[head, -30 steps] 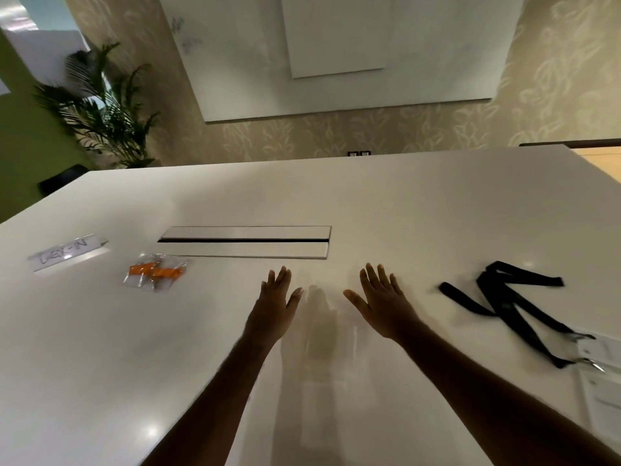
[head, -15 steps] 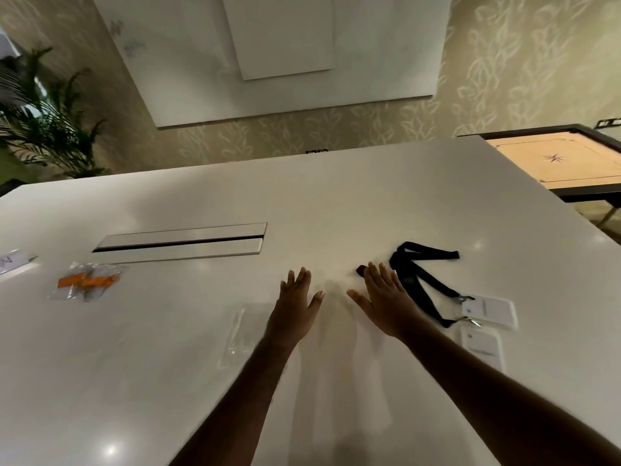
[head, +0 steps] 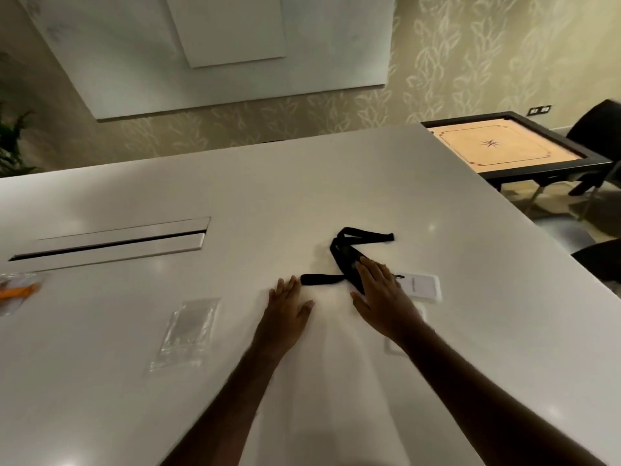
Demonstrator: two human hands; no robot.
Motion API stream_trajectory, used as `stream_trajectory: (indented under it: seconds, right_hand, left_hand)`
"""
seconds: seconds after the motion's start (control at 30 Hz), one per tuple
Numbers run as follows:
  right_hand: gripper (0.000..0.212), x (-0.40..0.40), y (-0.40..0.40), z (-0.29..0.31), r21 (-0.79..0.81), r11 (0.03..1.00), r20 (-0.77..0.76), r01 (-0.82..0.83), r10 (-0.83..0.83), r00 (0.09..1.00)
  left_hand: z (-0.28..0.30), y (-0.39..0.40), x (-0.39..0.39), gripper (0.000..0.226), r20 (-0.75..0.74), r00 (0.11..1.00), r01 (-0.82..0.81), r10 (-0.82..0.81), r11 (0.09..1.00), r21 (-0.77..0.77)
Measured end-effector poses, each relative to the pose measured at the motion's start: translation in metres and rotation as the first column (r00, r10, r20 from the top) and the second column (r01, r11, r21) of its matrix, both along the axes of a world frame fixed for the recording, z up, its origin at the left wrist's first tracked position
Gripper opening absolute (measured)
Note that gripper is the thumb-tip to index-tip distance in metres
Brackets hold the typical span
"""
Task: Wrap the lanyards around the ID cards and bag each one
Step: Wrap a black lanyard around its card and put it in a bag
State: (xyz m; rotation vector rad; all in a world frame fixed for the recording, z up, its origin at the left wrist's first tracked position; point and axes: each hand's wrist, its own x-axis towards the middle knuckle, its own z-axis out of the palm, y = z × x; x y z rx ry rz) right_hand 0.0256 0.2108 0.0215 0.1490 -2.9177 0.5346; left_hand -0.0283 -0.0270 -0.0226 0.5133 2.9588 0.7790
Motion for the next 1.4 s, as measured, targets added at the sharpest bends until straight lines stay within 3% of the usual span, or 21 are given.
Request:
stream_trajectory:
  seconds: [0.3, 0.73, 0.87, 0.97, 1.07, 1.23, 1.4]
  right_hand:
    - [0.036, 0.040, 0.046, -0.010, -0.068, 0.959, 0.053, 0.275, -0.272, 0.961]
    - [0.011, 0.036, 0.048, -0.010, -0.123, 0.934, 0.034, 0.334, -0.333, 0.942]
    - [0.015, 0.037, 0.043, 0.003, -0.287, 0.895, 0.064, 0.343, -0.339, 0.939]
    - [0.017, 0.036, 0.037, 0.019, -0.445, 0.826, 0.137, 0.348, -0.321, 0.937]
    - [0.019, 0.034, 0.026, 0.037, -0.538, 0.794, 0.106, 0.284, -0.271, 0.957]
    - [0.021, 0.023, 0.003, 0.062, -0.725, 0.660, 0.106, 0.196, -0.175, 0.979]
    - [0.017, 0.013, -0.013, 0.078, -0.809, 0.579, 0.063, 0.104, -0.090, 0.994]
  left_hand:
    - [-0.007, 0.006, 0.009, 0.073, -0.064, 0.998, 0.001, -0.004, 0.999, -0.052]
    - [0.001, 0.004, 0.016, 0.068, -0.045, 0.999, 0.007, -0.009, 0.999, -0.040]
    - [0.005, 0.004, 0.028, 0.064, 0.030, 0.999, -0.018, 0.016, 0.997, 0.079]
    - [0.011, 0.009, 0.041, 0.063, 0.171, 0.983, -0.094, 0.059, 0.974, 0.206]
    - [0.020, 0.014, 0.050, 0.071, 0.291, 0.955, -0.140, 0.058, 0.953, 0.270]
    - [0.044, 0.030, 0.062, 0.082, 0.375, 0.926, -0.157, -0.025, 0.882, 0.445]
    - [0.057, 0.041, 0.072, 0.072, 0.345, 0.938, -0.177, -0.034, 0.809, 0.561]
